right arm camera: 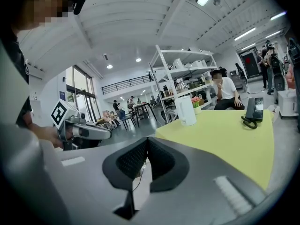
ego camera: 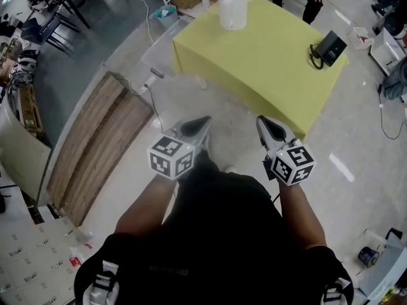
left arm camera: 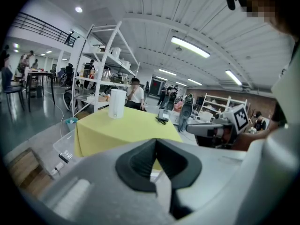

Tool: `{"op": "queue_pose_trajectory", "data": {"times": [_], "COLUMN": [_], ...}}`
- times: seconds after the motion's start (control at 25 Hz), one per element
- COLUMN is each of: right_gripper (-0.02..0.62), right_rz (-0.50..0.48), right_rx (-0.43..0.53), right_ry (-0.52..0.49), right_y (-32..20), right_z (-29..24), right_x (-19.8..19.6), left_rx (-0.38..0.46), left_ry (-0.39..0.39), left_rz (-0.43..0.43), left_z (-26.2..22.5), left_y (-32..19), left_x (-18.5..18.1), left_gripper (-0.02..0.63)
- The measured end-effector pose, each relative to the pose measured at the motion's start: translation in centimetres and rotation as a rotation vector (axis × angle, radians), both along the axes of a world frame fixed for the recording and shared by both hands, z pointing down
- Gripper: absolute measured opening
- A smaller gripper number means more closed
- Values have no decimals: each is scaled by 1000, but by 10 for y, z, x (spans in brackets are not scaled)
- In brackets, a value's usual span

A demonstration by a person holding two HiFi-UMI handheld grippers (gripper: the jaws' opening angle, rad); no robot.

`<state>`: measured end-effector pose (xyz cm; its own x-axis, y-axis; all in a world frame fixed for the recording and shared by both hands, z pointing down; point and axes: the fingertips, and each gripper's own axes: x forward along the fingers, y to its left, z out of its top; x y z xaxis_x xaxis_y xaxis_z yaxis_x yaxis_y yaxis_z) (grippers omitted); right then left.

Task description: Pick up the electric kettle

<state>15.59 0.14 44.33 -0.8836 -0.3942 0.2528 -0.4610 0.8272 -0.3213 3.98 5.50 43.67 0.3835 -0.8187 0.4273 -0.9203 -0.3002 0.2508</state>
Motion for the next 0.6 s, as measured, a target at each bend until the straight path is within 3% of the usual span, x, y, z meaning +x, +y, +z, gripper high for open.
{"op": "queue_pose_trajectory", "data": {"times": [0.6], "right_gripper": [6], "right_rz": [3], "right_rx": [-14], "right_ry": [15], "right_y": [-12], "right_z": [7], "right_x": [-14], "left_rx": [-4], "left_ry": [10], "left_rz": [-9], "left_z": [6], "left_y": [-14], "left_x": [-17], "left_gripper": [2]}}
